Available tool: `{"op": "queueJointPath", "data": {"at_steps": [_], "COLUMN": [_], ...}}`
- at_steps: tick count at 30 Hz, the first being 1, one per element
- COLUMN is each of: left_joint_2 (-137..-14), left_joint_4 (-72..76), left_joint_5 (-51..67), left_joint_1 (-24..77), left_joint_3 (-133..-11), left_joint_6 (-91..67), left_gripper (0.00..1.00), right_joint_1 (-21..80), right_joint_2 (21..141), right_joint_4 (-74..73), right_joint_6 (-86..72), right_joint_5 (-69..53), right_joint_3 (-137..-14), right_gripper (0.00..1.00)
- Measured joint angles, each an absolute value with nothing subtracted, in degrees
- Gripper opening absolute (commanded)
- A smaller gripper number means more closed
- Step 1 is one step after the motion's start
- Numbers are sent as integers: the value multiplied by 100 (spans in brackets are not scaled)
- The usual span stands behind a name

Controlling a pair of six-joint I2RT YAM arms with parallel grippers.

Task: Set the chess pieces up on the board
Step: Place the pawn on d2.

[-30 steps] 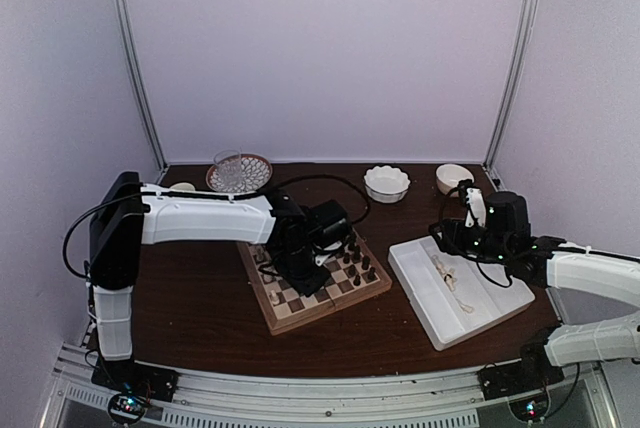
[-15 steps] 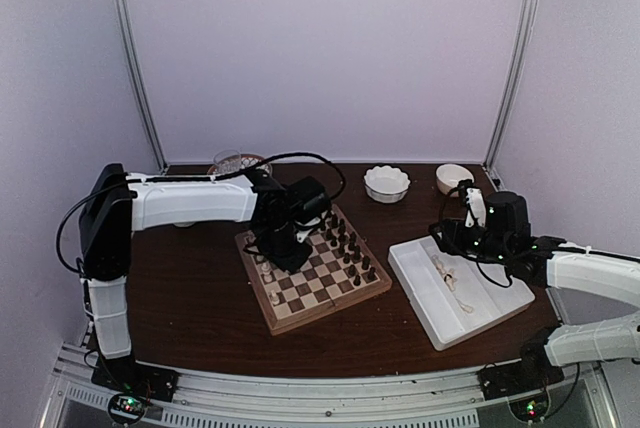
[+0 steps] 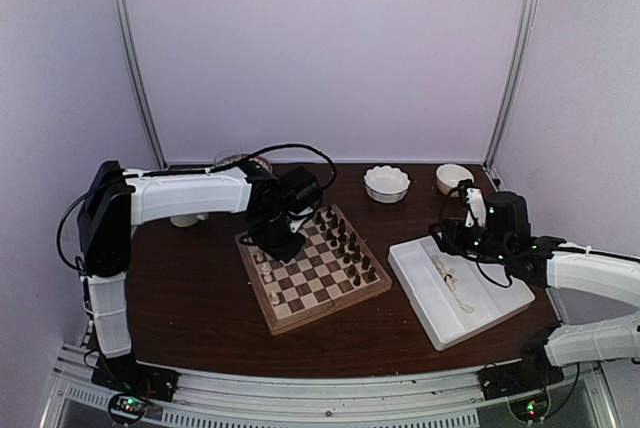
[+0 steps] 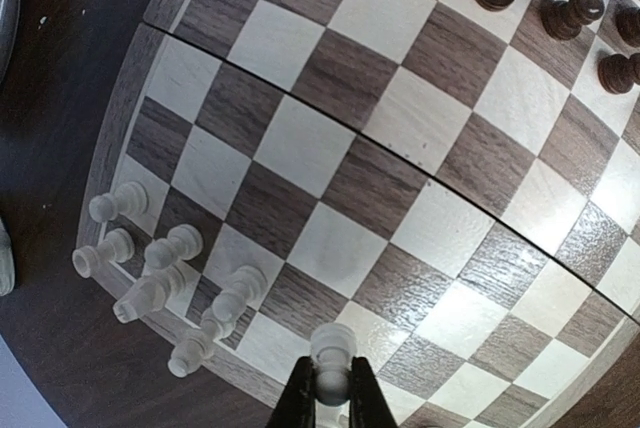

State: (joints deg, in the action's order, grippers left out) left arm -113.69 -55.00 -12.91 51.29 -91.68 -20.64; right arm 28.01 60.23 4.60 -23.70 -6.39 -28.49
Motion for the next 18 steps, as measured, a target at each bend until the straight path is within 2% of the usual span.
{"op": "queueJointPath", "data": {"at_steps": [18], "left_joint_2": [-11511], "left_joint_4": [-5513], "left_joint_5": [-1339], "left_joint_1": [5006], "left_joint_3": [-9227], "left_joint_6": [-1992], "left_gripper": [5], "right_joint_1": [2801], "right_joint_2": [6023], "right_joint_4": [460], "right_joint_6": [-2370], "right_joint_5": [-639], "right_joint_3": [-2849], "right_gripper": [49]}}
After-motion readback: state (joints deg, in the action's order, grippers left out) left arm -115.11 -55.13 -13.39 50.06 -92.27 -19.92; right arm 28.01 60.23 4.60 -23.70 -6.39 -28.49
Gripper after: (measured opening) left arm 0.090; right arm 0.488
